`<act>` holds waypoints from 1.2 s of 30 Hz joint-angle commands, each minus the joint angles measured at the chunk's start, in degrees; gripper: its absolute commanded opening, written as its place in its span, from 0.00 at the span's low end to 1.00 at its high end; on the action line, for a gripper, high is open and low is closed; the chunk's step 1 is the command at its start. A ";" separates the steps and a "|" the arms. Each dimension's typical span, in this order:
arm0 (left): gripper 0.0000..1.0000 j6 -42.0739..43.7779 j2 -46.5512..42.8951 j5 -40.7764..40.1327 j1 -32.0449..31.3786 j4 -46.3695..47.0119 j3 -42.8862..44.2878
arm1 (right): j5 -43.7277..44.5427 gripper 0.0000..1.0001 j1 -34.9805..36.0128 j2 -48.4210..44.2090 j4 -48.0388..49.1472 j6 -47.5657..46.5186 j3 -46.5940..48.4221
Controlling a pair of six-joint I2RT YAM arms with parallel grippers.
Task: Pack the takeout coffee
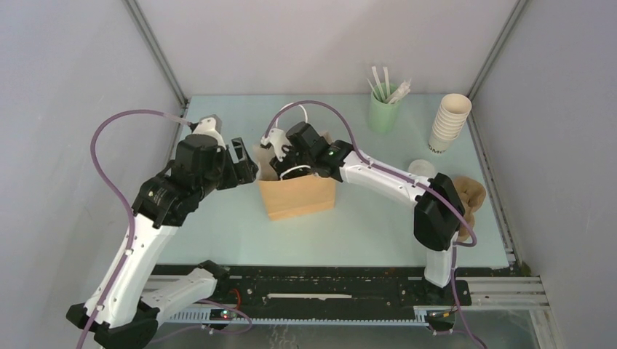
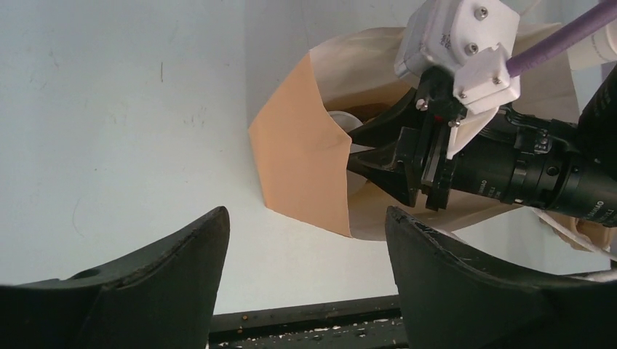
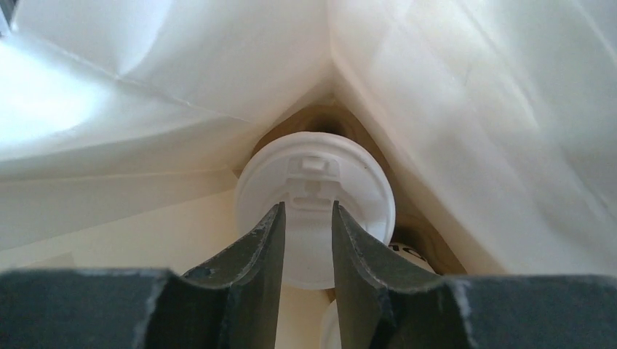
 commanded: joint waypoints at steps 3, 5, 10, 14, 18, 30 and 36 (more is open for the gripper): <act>0.82 -0.75 -0.92 1.54 1.00 1.93 -0.88 | -0.10 0.37 -1.25 -1.93 0.64 -0.29 0.96; 0.80 -0.78 -0.74 1.16 1.22 1.68 -0.97 | 0.65 0.34 -1.24 -0.32 0.16 -0.47 2.19; 0.75 -0.74 -0.58 0.37 1.87 0.18 -0.61 | 2.88 0.30 -0.50 3.45 -1.52 -1.41 5.94; 0.76 0.00 -1.76 -0.02 2.62 -1.60 -0.61 | 4.75 0.30 0.67 6.06 -2.67 -1.81 8.41; 0.76 0.71 -3.33 -0.33 3.08 -3.43 -0.67 | 8.48 0.29 1.55 9.16 -5.33 -1.08 10.31; 0.77 1.15 -8.82 -2.62 3.71 -7.22 -1.33 | 7.74 0.27 2.45 17.67 -10.51 2.89 13.63; 0.78 1.33 -10.39 -2.83 3.80 -7.92 -1.71 | 7.71 0.23 2.97 18.58 -12.92 4.32 13.35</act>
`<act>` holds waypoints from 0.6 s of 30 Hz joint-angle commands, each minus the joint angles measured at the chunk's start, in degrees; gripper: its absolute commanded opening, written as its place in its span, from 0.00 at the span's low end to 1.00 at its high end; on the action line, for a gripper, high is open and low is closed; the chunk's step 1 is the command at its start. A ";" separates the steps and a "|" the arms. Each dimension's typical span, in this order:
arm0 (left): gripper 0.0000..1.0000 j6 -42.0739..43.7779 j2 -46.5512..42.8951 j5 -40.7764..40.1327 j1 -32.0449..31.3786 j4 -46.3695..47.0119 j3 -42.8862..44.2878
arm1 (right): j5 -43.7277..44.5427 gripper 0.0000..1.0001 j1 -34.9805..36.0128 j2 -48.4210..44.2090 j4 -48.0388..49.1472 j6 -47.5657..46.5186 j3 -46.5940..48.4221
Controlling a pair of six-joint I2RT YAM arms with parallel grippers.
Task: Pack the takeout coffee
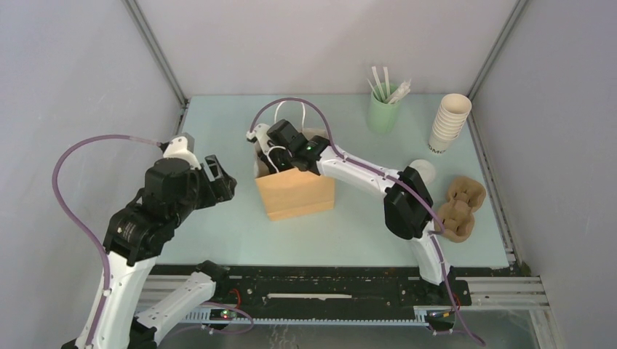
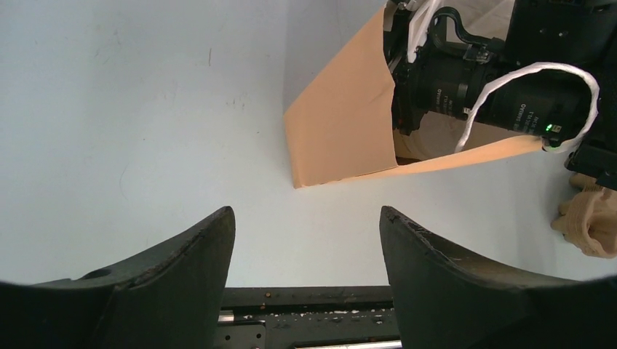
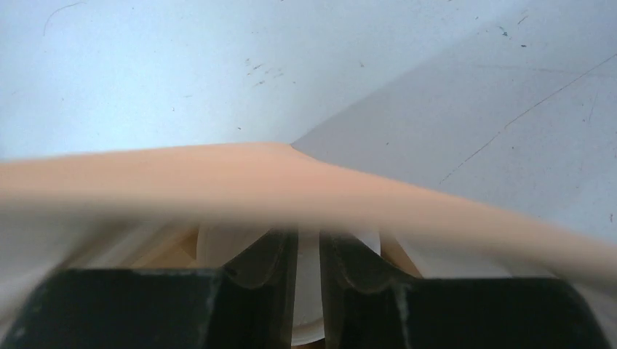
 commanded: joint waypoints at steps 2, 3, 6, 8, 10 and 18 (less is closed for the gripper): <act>0.78 0.97 -1.10 -1.17 0.53 -0.38 -1.34 | 0.20 0.24 1.29 2.93 -9.69 1.89 0.99; 0.78 0.95 -1.20 -1.02 0.51 -0.27 -1.44 | 0.48 0.24 1.08 2.76 -10.52 2.33 3.39; 0.78 1.23 -0.99 -0.81 0.54 0.18 -1.07 | 1.57 0.26 0.70 2.07 -13.52 3.17 9.93; 0.80 1.61 -0.91 -0.89 0.54 0.70 -0.88 | 2.77 0.31 0.69 1.26 -14.70 2.83 13.11; 0.80 1.75 -0.73 -0.85 0.54 1.00 -0.76 | 3.71 0.35 0.58 0.41 -15.59 2.87 15.70; 0.81 2.21 -1.34 -0.33 0.54 1.77 -0.92 | 5.42 0.42 0.07 -4.92 -18.94 4.40 18.40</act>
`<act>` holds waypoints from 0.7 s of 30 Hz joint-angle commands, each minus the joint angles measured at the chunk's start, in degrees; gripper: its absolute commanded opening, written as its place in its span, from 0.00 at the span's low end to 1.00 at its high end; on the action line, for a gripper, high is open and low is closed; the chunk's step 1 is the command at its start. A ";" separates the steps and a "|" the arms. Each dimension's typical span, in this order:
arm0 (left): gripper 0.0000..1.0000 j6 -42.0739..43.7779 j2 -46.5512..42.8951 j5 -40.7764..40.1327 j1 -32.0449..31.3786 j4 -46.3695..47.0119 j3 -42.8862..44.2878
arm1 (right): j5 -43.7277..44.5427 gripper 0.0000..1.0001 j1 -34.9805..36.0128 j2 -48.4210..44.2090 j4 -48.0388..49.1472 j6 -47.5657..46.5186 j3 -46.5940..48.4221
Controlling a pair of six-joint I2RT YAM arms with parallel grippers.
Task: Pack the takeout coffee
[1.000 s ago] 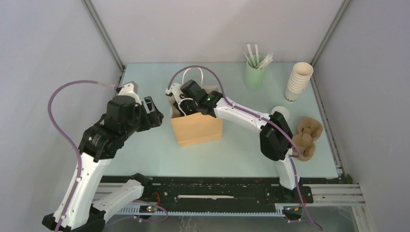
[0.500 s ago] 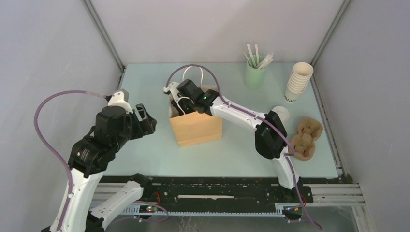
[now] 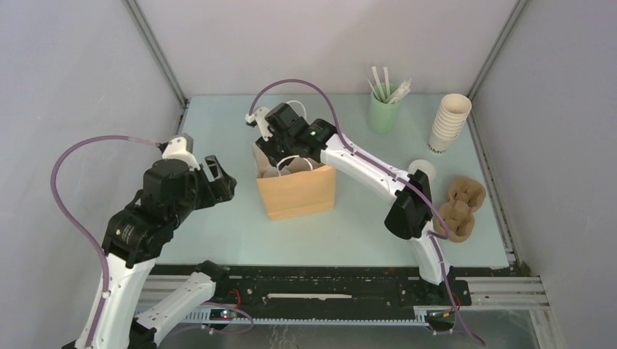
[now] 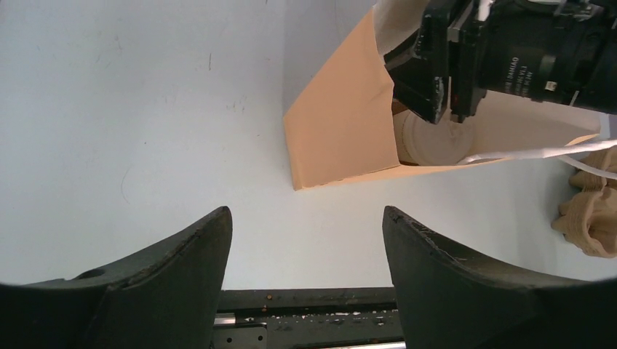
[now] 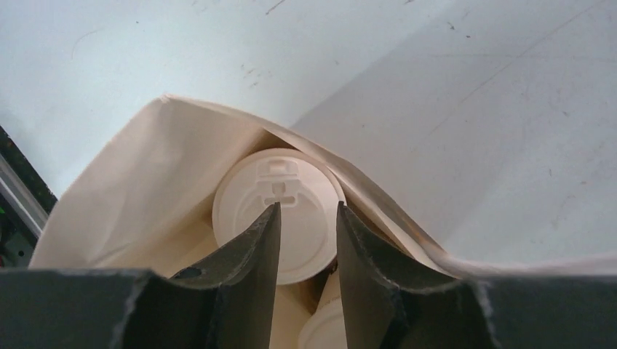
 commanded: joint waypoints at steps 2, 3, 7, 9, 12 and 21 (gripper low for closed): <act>0.81 1.87 -0.82 0.04 0.48 1.83 -0.97 | 1.66 0.43 -0.05 -7.97 -5.33 2.60 3.06; 0.81 1.94 -0.97 0.17 0.48 1.92 -1.09 | 1.88 0.43 0.02 -9.35 -6.21 3.05 3.20; 0.84 2.24 -1.47 1.40 0.43 3.22 -2.33 | 2.10 0.48 -0.35 -17.37 -8.80 4.68 2.52; 0.88 2.71 -1.76 2.39 0.47 4.10 -3.04 | 1.64 0.54 -0.72 -21.89 -9.27 4.77 1.47; 0.92 3.78 -2.41 3.14 0.46 5.14 -3.83 | 2.07 0.64 -2.31 -27.90 -9.25 4.90 0.20; 0.95 6.20 -3.35 5.35 0.42 5.00 -2.55 | 6.50 0.80 -23.32 -30.65 4.97 10.49 -10.39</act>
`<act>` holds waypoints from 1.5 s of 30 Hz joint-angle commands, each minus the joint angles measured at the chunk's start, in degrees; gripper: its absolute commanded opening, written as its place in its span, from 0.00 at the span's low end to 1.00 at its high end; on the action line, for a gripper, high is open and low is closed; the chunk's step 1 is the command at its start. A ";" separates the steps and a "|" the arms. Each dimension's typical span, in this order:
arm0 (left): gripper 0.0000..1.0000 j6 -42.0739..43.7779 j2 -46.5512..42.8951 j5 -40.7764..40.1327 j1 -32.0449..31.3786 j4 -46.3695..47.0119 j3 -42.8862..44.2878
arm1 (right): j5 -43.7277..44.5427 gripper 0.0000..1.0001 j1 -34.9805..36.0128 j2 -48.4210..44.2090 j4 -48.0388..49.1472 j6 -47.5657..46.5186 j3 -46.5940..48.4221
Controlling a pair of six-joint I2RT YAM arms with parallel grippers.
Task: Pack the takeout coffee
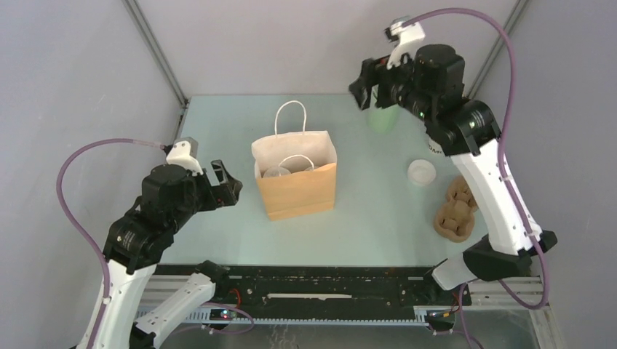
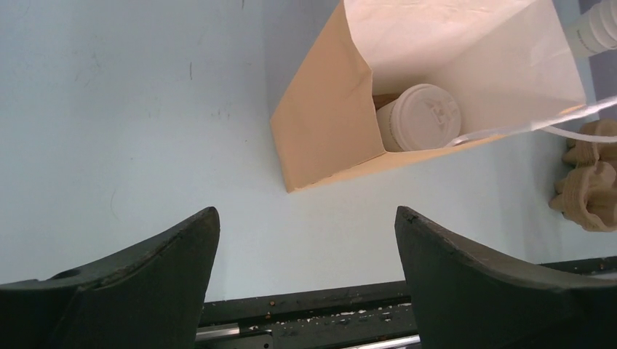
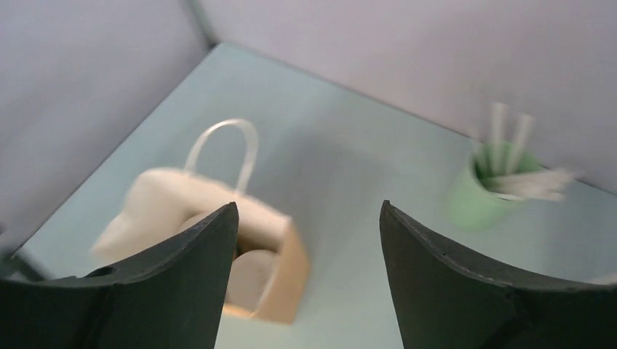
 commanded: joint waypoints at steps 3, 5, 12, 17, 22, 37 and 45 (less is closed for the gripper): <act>0.95 3.55 -0.93 1.99 0.39 0.31 2.48 | 2.88 0.80 -13.48 13.84 7.23 4.58 0.04; 0.96 3.84 -1.02 1.76 0.41 -0.49 3.06 | 2.37 0.80 -16.10 20.64 4.99 5.35 7.58; 0.96 4.10 -0.12 0.17 0.35 -1.86 4.39 | 6.86 0.85 -18.55 37.37 4.41 2.29 21.34; 0.97 3.32 0.66 -1.86 0.37 -2.72 4.94 | 11.40 0.83 -18.42 42.60 9.53 -1.35 20.51; 0.97 1.82 1.20 -3.76 0.39 -3.74 5.43 | 14.91 0.80 -18.50 45.69 13.74 -6.32 20.23; 0.96 -0.59 3.01 -4.44 0.41 -7.44 8.19 | 21.09 0.52 -19.30 54.13 27.26 -15.14 23.91; 0.95 -0.46 2.14 -2.18 0.41 -5.88 7.38 | 20.79 0.13 -20.56 48.32 26.39 -15.59 23.41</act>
